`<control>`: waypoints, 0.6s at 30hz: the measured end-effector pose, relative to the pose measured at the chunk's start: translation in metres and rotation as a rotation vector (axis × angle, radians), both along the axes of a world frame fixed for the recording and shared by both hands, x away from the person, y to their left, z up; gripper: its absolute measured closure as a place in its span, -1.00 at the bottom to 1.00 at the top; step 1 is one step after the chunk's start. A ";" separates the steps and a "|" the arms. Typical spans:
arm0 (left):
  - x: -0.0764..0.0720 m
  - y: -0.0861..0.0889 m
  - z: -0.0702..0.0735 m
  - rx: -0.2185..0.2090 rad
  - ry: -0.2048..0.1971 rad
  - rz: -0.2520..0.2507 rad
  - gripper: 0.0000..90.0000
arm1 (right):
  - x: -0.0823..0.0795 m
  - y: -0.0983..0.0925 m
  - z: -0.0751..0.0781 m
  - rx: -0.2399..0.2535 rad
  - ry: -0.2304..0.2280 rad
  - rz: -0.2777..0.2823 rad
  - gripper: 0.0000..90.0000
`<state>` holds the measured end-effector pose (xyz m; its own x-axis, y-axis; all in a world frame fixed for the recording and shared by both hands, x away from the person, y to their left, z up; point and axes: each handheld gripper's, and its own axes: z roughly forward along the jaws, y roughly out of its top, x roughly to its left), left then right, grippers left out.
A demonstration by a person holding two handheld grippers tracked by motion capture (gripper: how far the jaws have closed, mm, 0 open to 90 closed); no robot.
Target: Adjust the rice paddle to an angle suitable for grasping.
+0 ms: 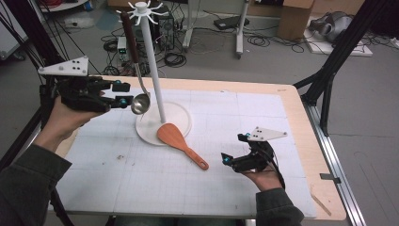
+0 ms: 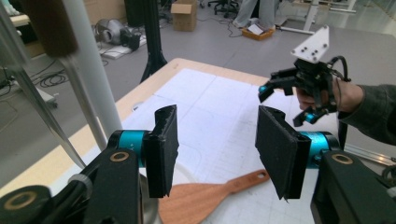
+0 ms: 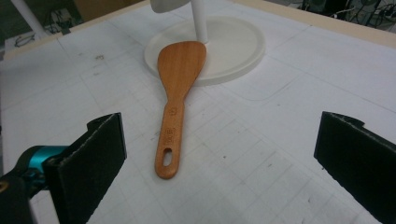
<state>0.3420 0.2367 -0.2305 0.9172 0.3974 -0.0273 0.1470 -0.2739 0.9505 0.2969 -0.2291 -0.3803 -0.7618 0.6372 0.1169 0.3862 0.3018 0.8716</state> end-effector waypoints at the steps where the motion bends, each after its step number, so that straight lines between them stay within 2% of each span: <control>1: -0.002 0.000 -0.003 0.001 0.002 -0.001 0.05 | 0.002 0.003 -0.001 -0.006 0.005 0.001 -0.97; 18: -0.025 0.007 -0.054 0.002 0.038 0.031 -0.25 | 0.020 0.044 -0.016 -0.073 0.056 0.058 -0.97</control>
<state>0.3173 0.2433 -0.2845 0.9027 0.4260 -0.0612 0.1914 -0.2701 0.9436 0.3172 -0.1851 -0.3961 -0.7912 0.6005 0.1155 0.4140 0.3870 0.8239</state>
